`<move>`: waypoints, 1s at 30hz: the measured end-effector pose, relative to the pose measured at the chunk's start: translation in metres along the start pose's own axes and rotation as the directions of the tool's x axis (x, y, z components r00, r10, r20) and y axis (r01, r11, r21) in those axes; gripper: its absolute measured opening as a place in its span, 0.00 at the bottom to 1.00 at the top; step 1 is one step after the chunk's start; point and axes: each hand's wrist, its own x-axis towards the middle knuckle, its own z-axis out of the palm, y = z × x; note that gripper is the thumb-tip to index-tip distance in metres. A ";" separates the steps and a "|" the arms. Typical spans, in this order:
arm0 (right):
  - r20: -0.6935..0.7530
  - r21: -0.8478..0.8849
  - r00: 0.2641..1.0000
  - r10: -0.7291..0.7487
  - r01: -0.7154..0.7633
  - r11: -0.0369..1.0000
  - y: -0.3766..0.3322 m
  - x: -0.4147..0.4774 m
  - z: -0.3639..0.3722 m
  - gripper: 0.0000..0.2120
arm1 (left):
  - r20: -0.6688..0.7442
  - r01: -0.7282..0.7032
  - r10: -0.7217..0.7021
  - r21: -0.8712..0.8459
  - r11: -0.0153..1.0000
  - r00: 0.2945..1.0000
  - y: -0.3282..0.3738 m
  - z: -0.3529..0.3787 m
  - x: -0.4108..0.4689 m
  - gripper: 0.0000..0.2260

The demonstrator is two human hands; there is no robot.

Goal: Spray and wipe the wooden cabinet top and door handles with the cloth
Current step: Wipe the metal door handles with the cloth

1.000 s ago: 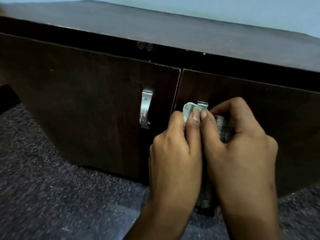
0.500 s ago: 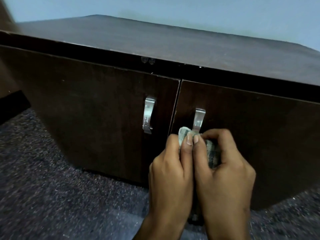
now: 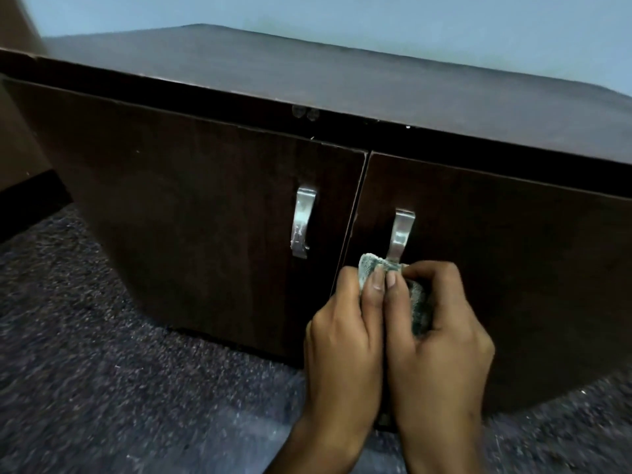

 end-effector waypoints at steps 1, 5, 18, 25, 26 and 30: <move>-0.014 -0.002 1.000 -0.001 0.001 1.000 0.004 -0.002 0.003 0.02 | 0.010 0.007 -0.007 0.009 1.000 1.000 -0.003 0.000 0.000 0.19; -0.006 -0.011 1.000 0.026 -0.026 1.000 0.016 -0.005 0.014 0.00 | 0.023 0.008 -0.009 0.072 0.997 1.000 -0.016 0.002 0.003 0.21; -0.006 0.086 0.997 0.074 -0.073 0.994 -0.023 -0.029 0.014 0.13 | -0.112 0.030 -0.034 -0.042 0.999 0.993 -0.014 -0.030 -0.011 0.18; 0.087 0.241 0.995 0.052 -0.071 0.968 -0.052 0.009 0.031 0.06 | -0.162 -0.124 0.144 0.130 0.984 0.976 0.007 -0.066 0.034 0.19; 0.090 0.242 0.995 0.047 -0.068 0.968 -0.054 0.013 0.033 0.05 | -0.164 -0.128 0.153 0.152 0.980 0.974 0.009 -0.067 0.039 0.19; 0.030 0.178 0.999 -0.014 0.009 0.984 -0.059 0.024 0.042 0.06 | -0.177 -0.098 0.130 0.178 0.979 0.976 0.012 -0.070 0.051 0.18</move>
